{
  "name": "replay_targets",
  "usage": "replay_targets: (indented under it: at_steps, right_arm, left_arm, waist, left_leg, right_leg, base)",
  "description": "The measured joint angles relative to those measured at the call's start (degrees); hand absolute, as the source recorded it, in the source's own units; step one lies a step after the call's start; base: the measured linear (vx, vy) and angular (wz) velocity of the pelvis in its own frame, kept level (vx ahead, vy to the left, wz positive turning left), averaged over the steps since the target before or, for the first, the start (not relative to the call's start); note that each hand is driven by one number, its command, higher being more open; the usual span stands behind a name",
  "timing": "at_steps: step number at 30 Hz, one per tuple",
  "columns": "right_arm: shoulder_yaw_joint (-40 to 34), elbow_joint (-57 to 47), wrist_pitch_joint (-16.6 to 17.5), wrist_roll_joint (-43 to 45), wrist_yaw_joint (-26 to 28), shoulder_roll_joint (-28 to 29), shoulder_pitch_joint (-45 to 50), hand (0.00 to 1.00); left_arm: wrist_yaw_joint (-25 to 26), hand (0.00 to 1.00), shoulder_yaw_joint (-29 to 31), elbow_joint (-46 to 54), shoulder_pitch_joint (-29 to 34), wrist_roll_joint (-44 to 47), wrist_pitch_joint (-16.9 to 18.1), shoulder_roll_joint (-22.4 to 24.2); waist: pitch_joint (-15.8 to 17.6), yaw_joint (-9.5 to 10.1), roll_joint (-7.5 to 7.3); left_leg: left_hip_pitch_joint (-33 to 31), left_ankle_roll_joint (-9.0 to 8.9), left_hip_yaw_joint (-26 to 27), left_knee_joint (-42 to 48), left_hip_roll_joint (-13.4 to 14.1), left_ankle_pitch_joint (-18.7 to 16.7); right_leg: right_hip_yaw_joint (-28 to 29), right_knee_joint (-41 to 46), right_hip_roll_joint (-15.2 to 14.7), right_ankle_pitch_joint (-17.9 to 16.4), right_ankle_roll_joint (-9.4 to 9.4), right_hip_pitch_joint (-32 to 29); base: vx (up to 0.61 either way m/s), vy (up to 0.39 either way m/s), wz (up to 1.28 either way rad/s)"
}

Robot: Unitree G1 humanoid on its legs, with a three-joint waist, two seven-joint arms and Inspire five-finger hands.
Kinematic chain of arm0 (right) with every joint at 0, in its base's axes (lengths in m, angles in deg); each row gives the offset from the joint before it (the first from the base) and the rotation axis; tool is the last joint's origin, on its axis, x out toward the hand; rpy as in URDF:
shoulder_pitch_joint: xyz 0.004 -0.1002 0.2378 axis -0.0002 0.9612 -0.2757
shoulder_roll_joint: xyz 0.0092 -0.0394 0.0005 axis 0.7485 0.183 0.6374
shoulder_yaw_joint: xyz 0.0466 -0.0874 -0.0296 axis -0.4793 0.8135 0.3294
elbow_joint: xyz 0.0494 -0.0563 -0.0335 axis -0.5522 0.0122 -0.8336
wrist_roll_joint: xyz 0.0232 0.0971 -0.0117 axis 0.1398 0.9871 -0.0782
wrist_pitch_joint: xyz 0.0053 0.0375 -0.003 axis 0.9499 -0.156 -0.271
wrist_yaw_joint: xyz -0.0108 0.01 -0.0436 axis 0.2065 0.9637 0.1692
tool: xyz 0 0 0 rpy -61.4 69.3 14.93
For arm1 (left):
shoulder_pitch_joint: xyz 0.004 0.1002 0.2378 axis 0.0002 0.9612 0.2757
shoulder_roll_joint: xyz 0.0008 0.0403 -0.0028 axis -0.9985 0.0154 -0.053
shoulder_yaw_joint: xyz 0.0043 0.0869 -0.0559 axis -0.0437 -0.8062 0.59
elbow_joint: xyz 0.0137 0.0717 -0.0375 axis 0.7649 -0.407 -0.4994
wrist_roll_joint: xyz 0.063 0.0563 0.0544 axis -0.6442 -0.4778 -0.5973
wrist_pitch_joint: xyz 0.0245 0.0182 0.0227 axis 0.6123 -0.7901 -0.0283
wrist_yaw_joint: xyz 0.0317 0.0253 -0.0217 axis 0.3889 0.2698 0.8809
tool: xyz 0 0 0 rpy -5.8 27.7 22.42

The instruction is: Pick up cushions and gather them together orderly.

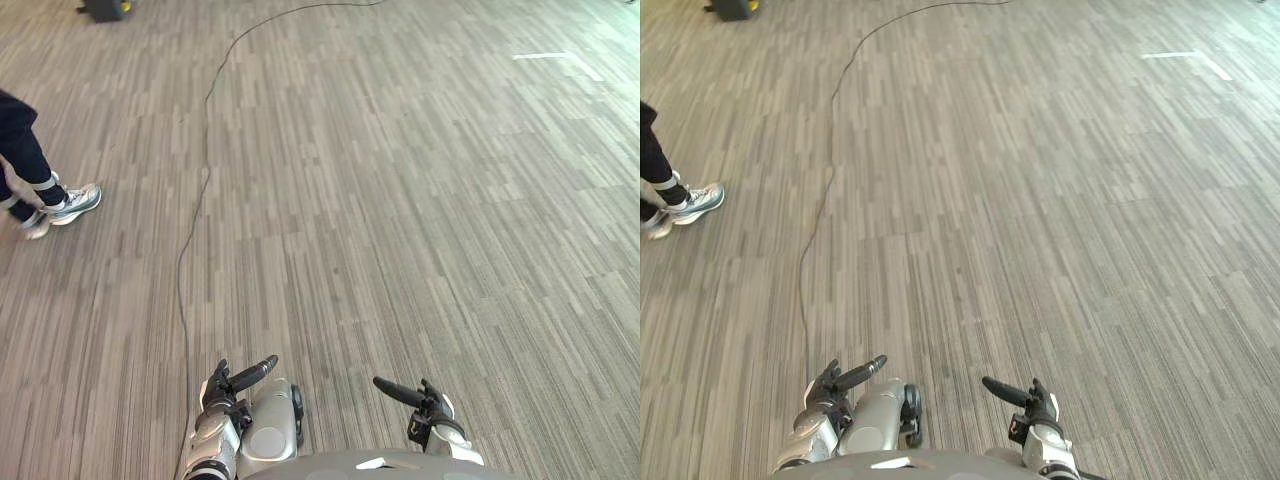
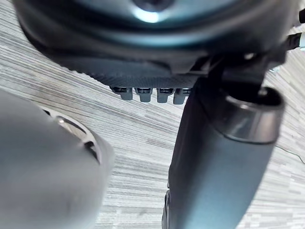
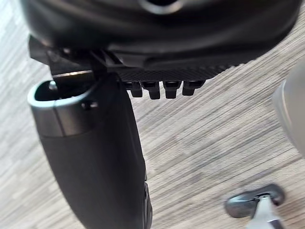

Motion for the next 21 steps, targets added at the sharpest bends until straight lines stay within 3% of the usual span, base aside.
replay_targets:
  at_steps: [1,2,5,6,7,8,9,10,12,13,15,16,18,21]
  right_arm:
    - [0.1,0.0,0.0,0.0,0.0,0.0,0.1,1.00]
    - [0.3,-2.3,0.7,-1.2,-0.1,-0.1,0.3,1.00]
    - [1.2,-4.0,1.3,-1.7,0.1,0.0,0.3,1.00]
    - [1.4,-3.9,1.7,-1.7,0.3,-0.1,0.0,1.00]
    - [1.4,-3.5,1.9,-1.8,0.4,-0.6,-0.7,1.00]
    - [1.4,-3.3,1.9,-1.8,0.5,-0.7,-0.8,1.00]
    - [1.3,-2.2,1.9,-1.9,0.6,-1.1,-1.5,1.00]
    - [1.2,0.0,1.4,-2.4,0.8,-2.6,-2.6,1.00]
    - [-2.9,2.0,0.2,-3.0,0.7,-3.5,-3.3,1.00]
    - [-3.7,1.9,-0.1,-3.0,0.5,-3.8,-2.8,1.00]
    - [-3.5,0.9,-0.3,-2.9,0.4,-4.1,-0.3,1.00]
    - [-3.1,0.3,-0.3,-2.9,0.4,-4.4,0.1,1.00]
    - [-2.5,0.3,-0.2,-2.6,0.3,-3.8,-0.4,1.00]
    - [-2.4,0.9,-0.3,-2.4,0.3,-3.1,-0.1,1.00]
  left_arm:
    - [0.0,1.00,-0.2,-0.2,0.0,0.0,0.0,0.0]
    - [0.1,1.00,-0.3,-0.9,0.2,-0.1,0.0,0.0]
    - [0.3,1.00,-0.6,-2.4,0.5,-0.3,-0.2,-0.7]
    - [0.2,1.00,-0.6,-3.0,0.6,-0.6,-0.4,-1.0]
    - [0.2,1.00,-1.1,-3.7,0.5,-1.3,-0.6,-1.0]
    - [0.1,1.00,-1.4,-3.9,0.5,-1.4,-0.6,-1.0]
    - [0.0,1.00,-2.2,-4.7,0.4,-1.6,-0.7,-1.3]
    - [-0.2,1.00,-3.4,-7.0,0.2,-2.4,-1.0,-1.1]
    - [-1.3,1.00,-3.3,-7.5,-0.7,-4.4,-1.4,0.5]
    - [-1.3,1.00,-3.1,-7.3,-0.8,-4.9,-1.4,1.0]
    - [-1.0,1.00,-2.1,-5.6,0.3,-5.4,-1.1,1.9]
    - [-1.0,1.00,-1.1,-4.3,0.6,-5.5,-1.0,2.5]
    - [-1.1,1.00,-0.1,-2.6,0.7,-5.5,-1.0,2.4]
    - [-1.0,1.00,-0.4,0.2,1.1,-4.9,0.3,1.5]
  waist:
    - [0.0,-0.09,0.08]
    - [0.5,-0.58,0.99]
    - [0.6,-1.95,0.77]
    - [0.7,-2.35,0.61]
    - [0.7,-2.84,0.69]
    - [0.7,-2.95,0.75]
    - [0.7,-3.22,0.90]
    - [0.4,-3.60,3.68]
    - [0.5,-4.13,4.53]
    - [0.4,-4.58,4.94]
    - [0.1,-5.41,6.13]
    - [0.1,-5.13,7.36]
    - [0.5,-4.57,7.15]
    - [0.8,-3.24,5.44]
  left_leg:
    - [1.2,-0.08,0.2,-0.7,0.1,-0.4]
    - [6.9,-1.36,2.0,-3.7,0.8,-2.7]
    - [13.6,-3.68,3.9,-7.1,2.5,-4.2]
    - [16.9,-4.42,5.3,-9.6,3.0,-4.0]
    - [21.4,-6.33,7.8,-14.8,3.2,-3.0]
    - [22.2,-6.65,8.1,-16.0,3.1,-2.9]
    - [24.9,-7.87,9.0,-19.0,2.8,-2.2]
    - [27.5,-9.06,8.7,-21.0,4.8,-0.8]
    - [28.1,-9.40,5.3,-19.5,4.2,8.4]
    - [28.1,-9.53,4.3,-17.6,4.4,10.7]
    - [20.8,-10.41,-1.7,4.6,8.7,17.6]
    - [15.4,-10.15,-3.0,18.7,11.3,16.6]
    - [7.1,-8.94,-3.5,32.4,13.6,11.4]
    - [-0.9,-6.71,-3.6,30.3,12.5,6.9]
  right_leg:
    - [-1.2,1.5,-0.4,-0.6,-1.04,-1.3]
    - [-6.1,3.7,-1.2,-3.6,-5.27,-6.7]
    - [-13.5,-0.9,-1.0,-6.7,-6.76,-12.1]
    - [-17.5,-7.3,-1.1,-7.7,-7.93,-14.0]
    - [-24.5,-20.8,-0.8,-7.1,-8.52,-16.1]
    - [-26.1,-23.9,-0.5,-6.8,-8.75,-16.5]
    - [-28.8,-32.3,1.0,-3.2,-10.78,-17.2]
    - [-29.3,-34.6,5.2,1.2,-19.26,-15.1]
    - [-28.9,-31.4,4.6,-2.4,-20.31,-14.0]
    - [-29.5,-30.8,4.5,-2.9,-20.73,-13.1]
    - [-28.7,-37.9,7.8,-4.8,-18.35,-4.8]
    - [-26.9,-41.9,10.8,-5.1,-18.19,-1.2]
    - [-22.8,-45.2,13.7,-6.3,-18.60,4.2]
    - [-18.3,-48.5,14.2,-7.3,-17.98,9.5]
  base:
    - [0.40,0.044,-0.79]
    - [0.32,0.008,-0.66]
    - [0.44,-0.068,-0.44]
    - [0.63,-0.128,-0.46]
    - [0.57,-0.106,-0.45]
    - [0.60,-0.114,-0.44]
    - [0.70,-0.126,-0.39]
    - [0.84,-0.175,-0.47]
    - [0.81,-0.231,-0.26]
    - [0.60,-0.246,-0.06]
    - [0.52,-0.197,-0.29]
    - [0.52,-0.119,-0.77]
    - [0.52,-0.033,-1.14]
    - [0.35,0.062,-0.86]
